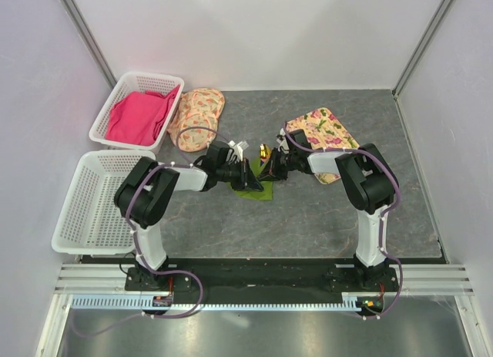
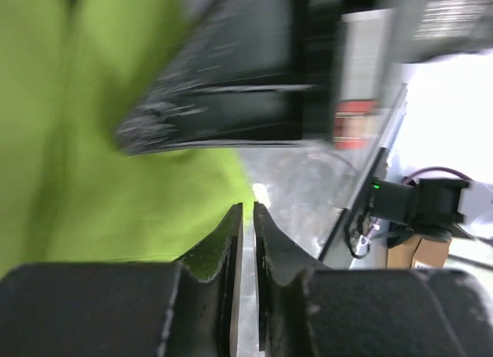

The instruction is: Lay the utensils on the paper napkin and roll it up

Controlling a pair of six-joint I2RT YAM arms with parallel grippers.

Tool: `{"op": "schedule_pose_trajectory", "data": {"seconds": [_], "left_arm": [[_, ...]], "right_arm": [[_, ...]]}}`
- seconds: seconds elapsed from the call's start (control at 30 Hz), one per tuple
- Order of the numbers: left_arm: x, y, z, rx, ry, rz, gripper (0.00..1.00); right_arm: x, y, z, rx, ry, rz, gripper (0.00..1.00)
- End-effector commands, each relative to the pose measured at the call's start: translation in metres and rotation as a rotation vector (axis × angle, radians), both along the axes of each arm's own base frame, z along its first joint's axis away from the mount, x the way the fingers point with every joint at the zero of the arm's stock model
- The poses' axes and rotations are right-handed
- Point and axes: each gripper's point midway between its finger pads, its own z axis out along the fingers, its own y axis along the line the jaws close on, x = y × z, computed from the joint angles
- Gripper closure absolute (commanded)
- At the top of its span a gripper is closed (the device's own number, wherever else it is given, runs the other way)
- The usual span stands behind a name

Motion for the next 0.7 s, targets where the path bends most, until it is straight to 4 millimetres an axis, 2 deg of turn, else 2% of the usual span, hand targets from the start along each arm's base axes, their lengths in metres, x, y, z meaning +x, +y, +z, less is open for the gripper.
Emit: {"op": "schedule_pose_trajectory", "data": {"seconds": [0.0, 0.1, 0.2, 0.3, 0.37, 0.47, 0.57, 0.67], "left_arm": [[0.001, 0.007, -0.033, 0.052, 0.094, 0.055, 0.87], [-0.004, 0.016, -0.056, 0.123, 0.133, 0.067, 0.92], [-0.008, 0.023, -0.067, 0.171, 0.147, 0.076, 0.94], [-0.009, 0.027, -0.072, 0.196, 0.146, 0.079, 0.96], [-0.009, 0.029, -0.073, 0.215, 0.135, 0.077, 0.97], [-0.008, 0.031, -0.071, 0.231, 0.111, 0.064, 0.98], [-0.007, 0.032, -0.067, 0.24, 0.089, 0.058, 0.98], [-0.007, 0.033, -0.065, 0.248, 0.078, 0.055, 0.98]], "right_arm": [[-0.011, -0.018, -0.029, -0.069, 0.08, -0.03, 1.0], [-0.006, -0.016, -0.021, -0.035, 0.056, -0.029, 1.0], [0.0, -0.012, -0.008, 0.002, 0.029, -0.026, 0.99], [0.009, -0.006, 0.015, 0.044, -0.022, -0.013, 0.89], [0.015, -0.003, 0.036, 0.067, -0.066, -0.009, 0.77], [0.02, -0.003, 0.057, 0.065, -0.117, -0.001, 0.72], [0.017, -0.008, 0.058, 0.025, -0.127, 0.013, 0.72], [0.011, -0.013, 0.042, -0.012, -0.102, 0.026, 0.73]]}}
